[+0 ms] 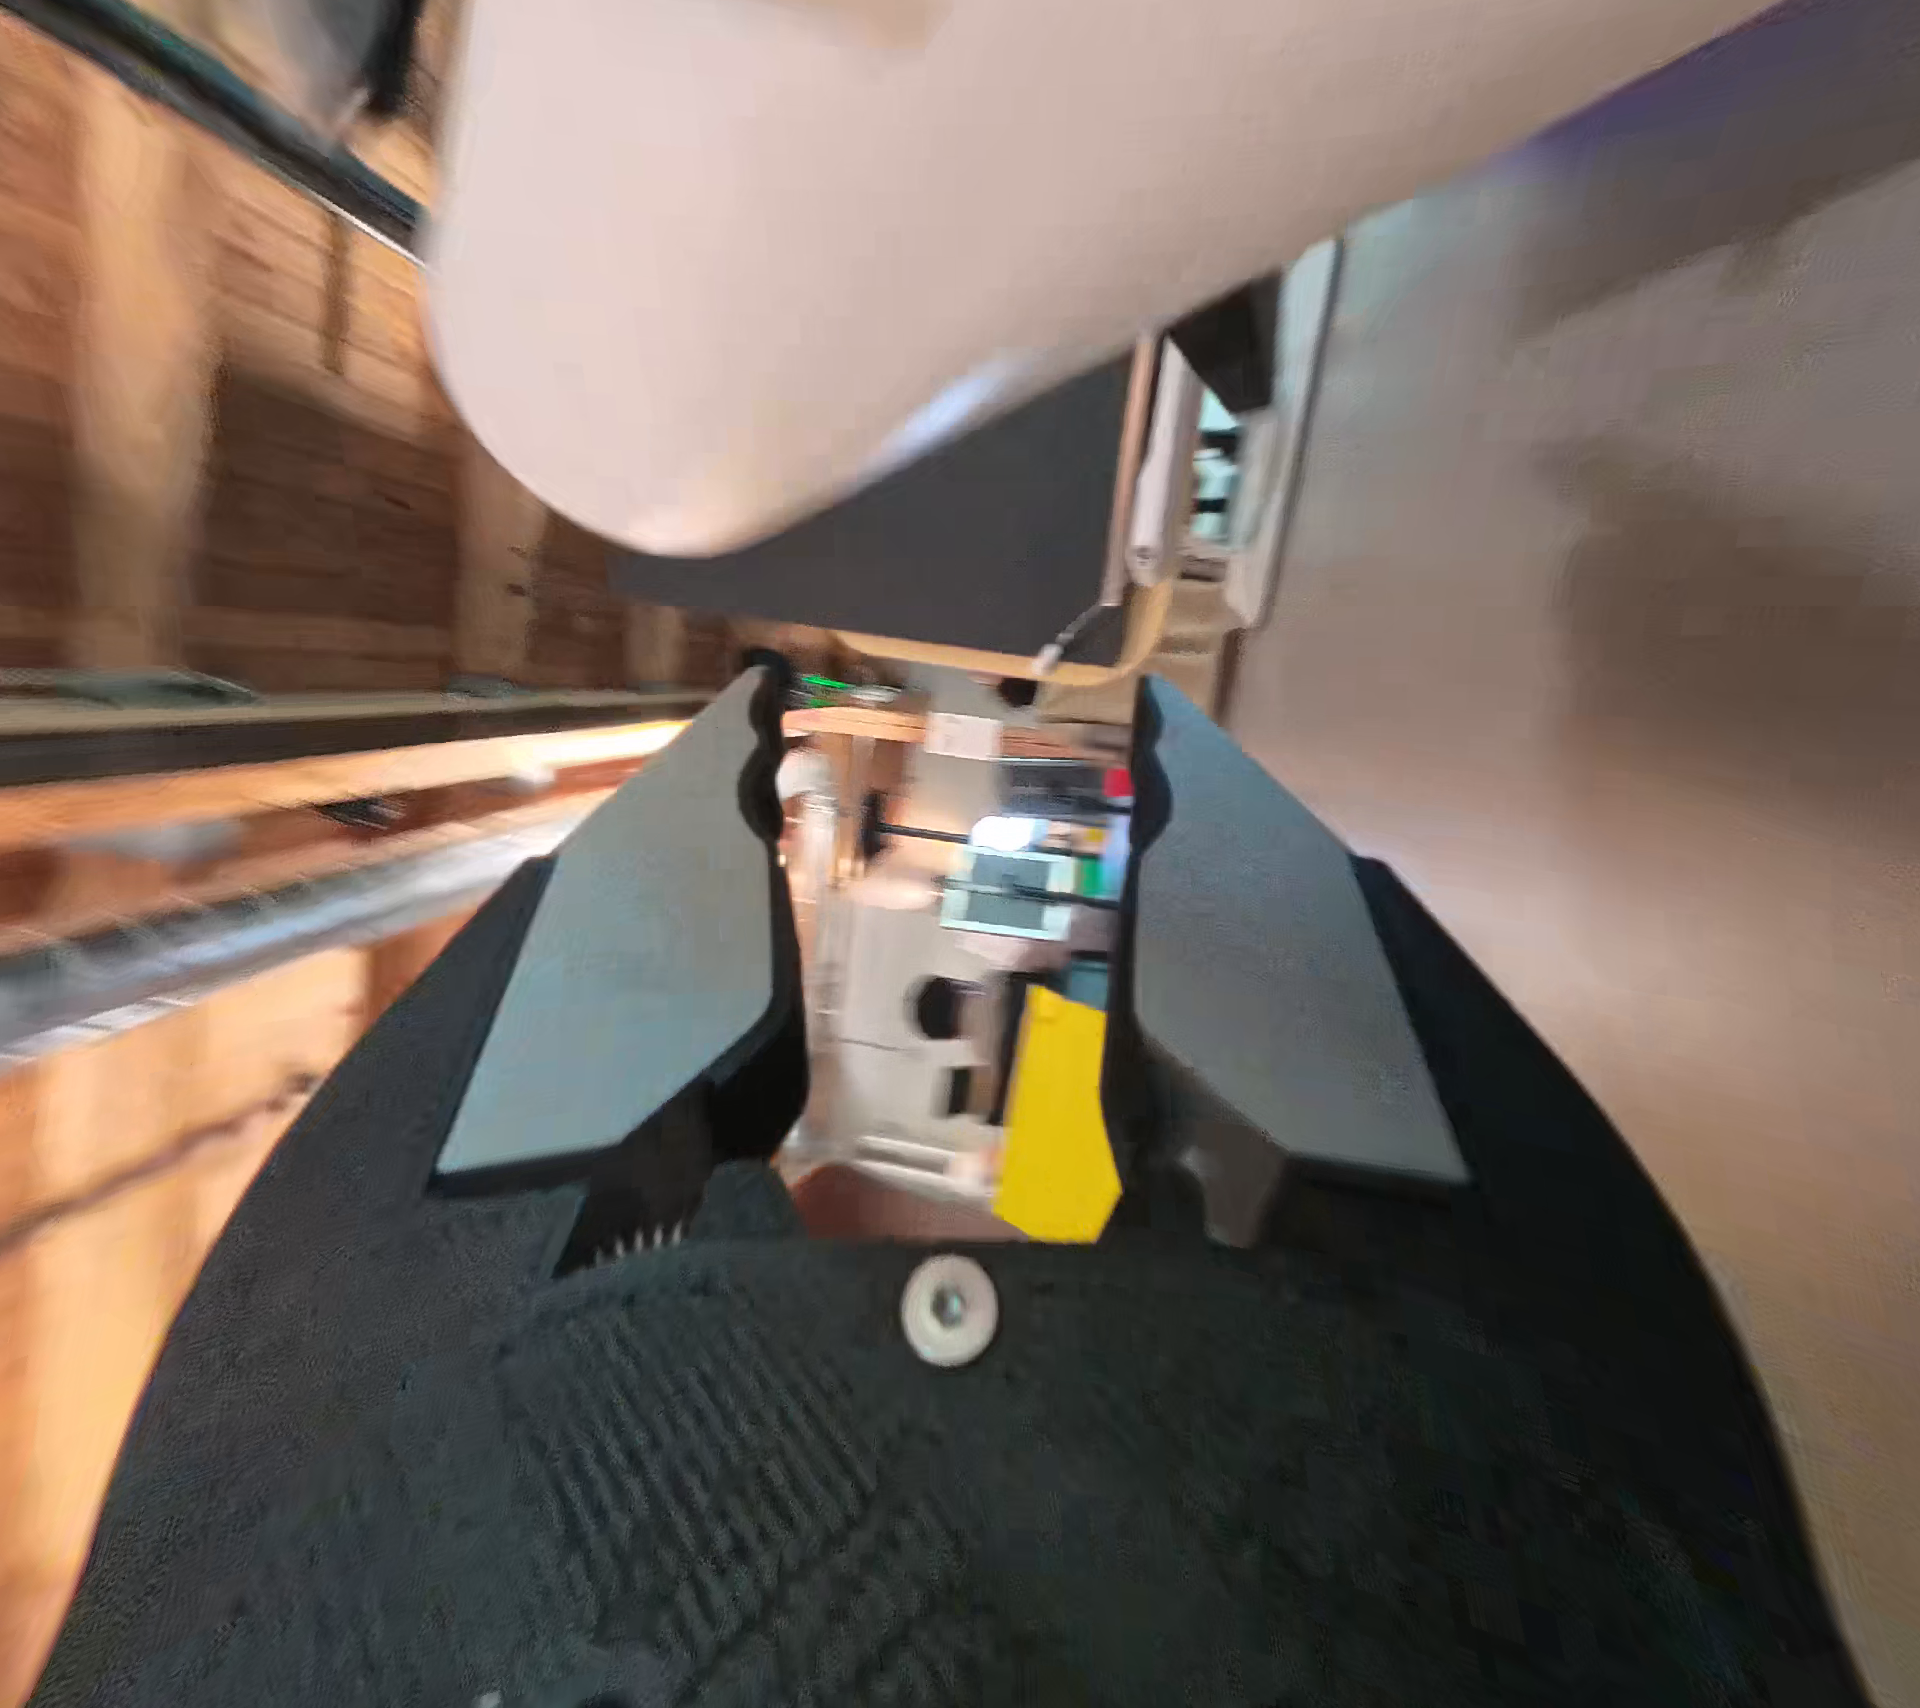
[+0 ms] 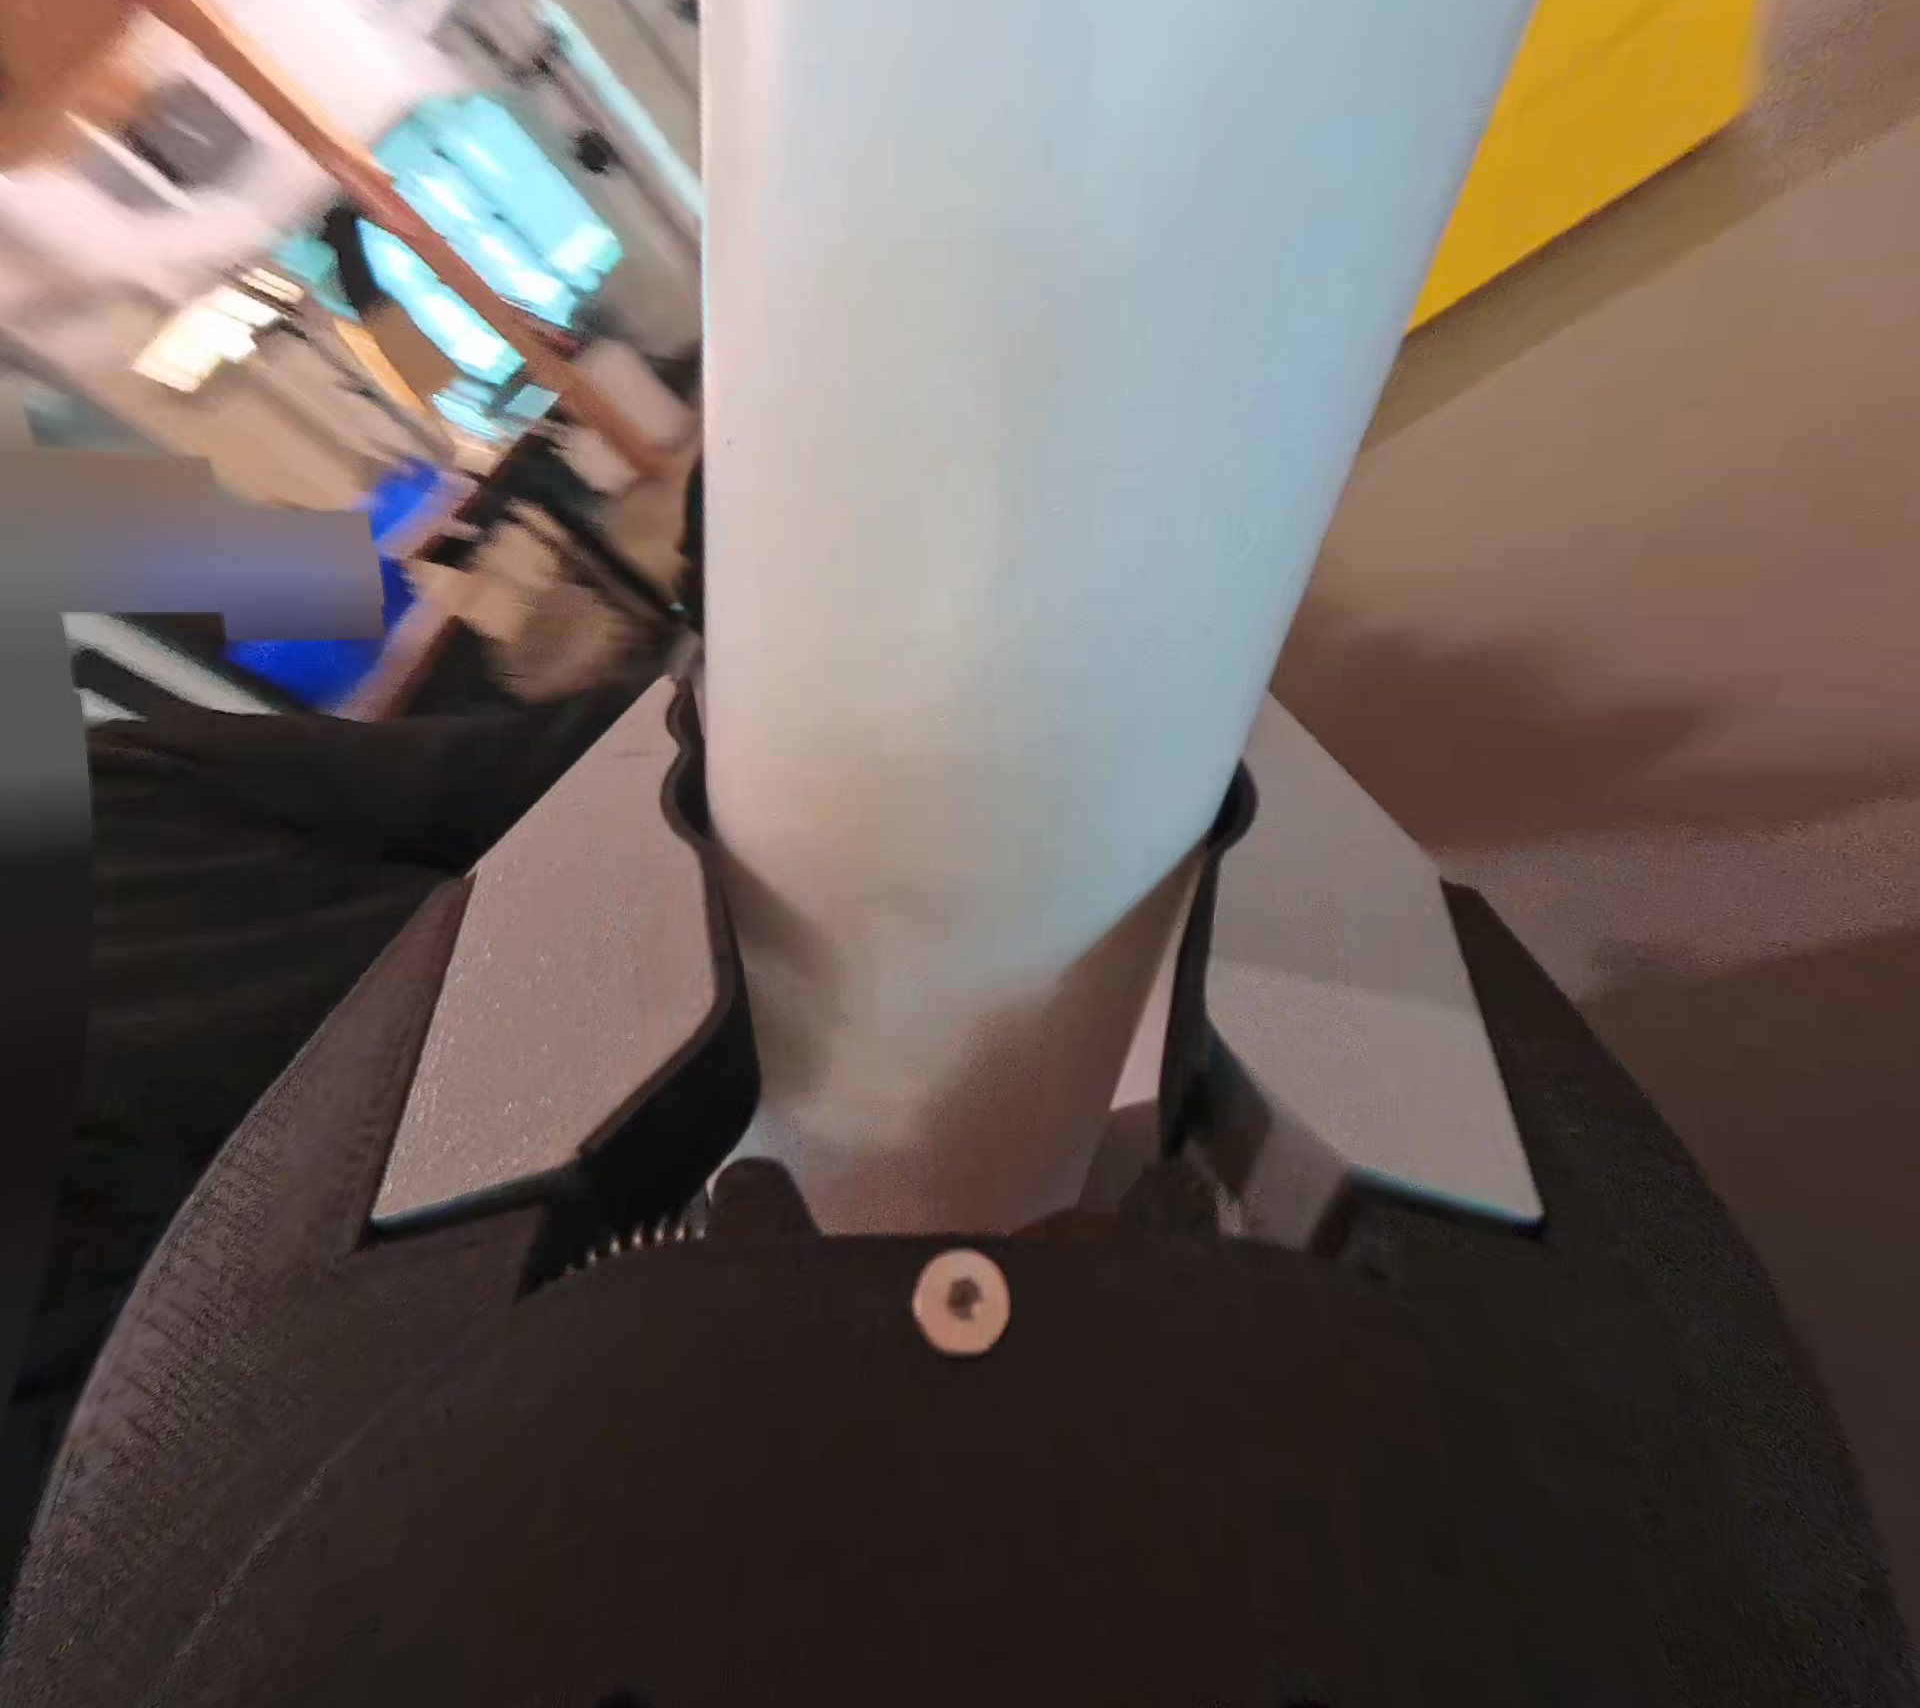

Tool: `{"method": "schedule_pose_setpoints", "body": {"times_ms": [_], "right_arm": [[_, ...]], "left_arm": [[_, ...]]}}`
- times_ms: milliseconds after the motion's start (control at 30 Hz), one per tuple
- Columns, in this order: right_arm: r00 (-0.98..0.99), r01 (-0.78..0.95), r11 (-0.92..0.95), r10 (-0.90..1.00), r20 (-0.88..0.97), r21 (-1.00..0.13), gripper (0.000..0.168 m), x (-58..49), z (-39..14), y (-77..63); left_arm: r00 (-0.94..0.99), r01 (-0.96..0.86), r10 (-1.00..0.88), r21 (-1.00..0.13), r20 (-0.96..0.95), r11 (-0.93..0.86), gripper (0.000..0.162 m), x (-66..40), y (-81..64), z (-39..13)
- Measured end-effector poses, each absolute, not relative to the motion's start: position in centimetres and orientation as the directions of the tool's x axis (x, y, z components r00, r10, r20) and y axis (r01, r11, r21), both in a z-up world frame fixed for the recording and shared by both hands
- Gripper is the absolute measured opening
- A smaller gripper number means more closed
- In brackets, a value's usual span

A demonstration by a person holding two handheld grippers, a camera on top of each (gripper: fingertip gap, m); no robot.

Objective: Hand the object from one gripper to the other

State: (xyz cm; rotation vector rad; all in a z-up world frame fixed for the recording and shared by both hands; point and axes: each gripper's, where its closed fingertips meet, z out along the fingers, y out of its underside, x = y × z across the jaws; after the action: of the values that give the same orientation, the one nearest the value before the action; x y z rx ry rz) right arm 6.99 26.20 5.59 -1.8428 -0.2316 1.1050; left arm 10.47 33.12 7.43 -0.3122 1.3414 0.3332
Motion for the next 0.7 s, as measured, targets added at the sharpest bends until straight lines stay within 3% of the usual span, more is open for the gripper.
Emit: {"method": "schedule_pose_setpoints", "body": {"times_ms": [100, 200, 267, 367, 467, 567, 700], "right_arm": [[0.826, -0.047, -0.353, 0.512, -0.235, -0.934, 0.096, 9.7, 6.9, 26.5], [0.904, 0.288, -0.2, 0.38, 0.197, -0.937, 0.098, 12.4, 8.3, 26.4], [0.848, 0.495, -0.123, 0.282, 0.448, -0.86, 0.098, 13.5, 9.3, 26.1], [0.637, 0.767, -0.049, 0.178, 0.75, -0.64, 0.098, 14.0, 10.1, 25.7], [0.363, 0.931, -0.007, 0.108, 0.926, -0.364, 0.099, 13.9, 10.2, 25.3], [0.088, 0.996, -0.015, 0.069, 0.994, -0.087, 0.098, 13.9, 9.9, 25.5], [-0.233, 0.972, -0.021, -0.101, 0.967, 0.233, 0.098, 14.1, 11.8, 25.0]], "left_arm": [[0.135, -0.285, -0.417, -0.438, -0.899, 0.853, 0.047, 10.3, 32.2, 6.7], [-0.064, -0.188, -0.832, -0.812, -0.551, 0.552, 0.059, 10.0, 29.7, 6.3], [-0.199, -0.144, -0.94, -0.94, -0.278, 0.308, 0.071, 9.4, 27.9, 7.0], [-0.352, -0.125, -0.933, -0.992, 0.074, -0.031, 0.087, 8.5, 25.6, 9.0], [-0.56, -0.231, -0.739, -0.927, 0.374, -0.295, 0.098, 7.2, 22.4, 10.1], [-0.691, -0.408, -0.451, -0.82, 0.565, -0.402, 0.103, 5.6, 19.5, 10.2], [-0.721, -0.513, -0.208, -0.711, 0.661, -0.481, 0.107, 4.9, 18.5, 11.0]]}}
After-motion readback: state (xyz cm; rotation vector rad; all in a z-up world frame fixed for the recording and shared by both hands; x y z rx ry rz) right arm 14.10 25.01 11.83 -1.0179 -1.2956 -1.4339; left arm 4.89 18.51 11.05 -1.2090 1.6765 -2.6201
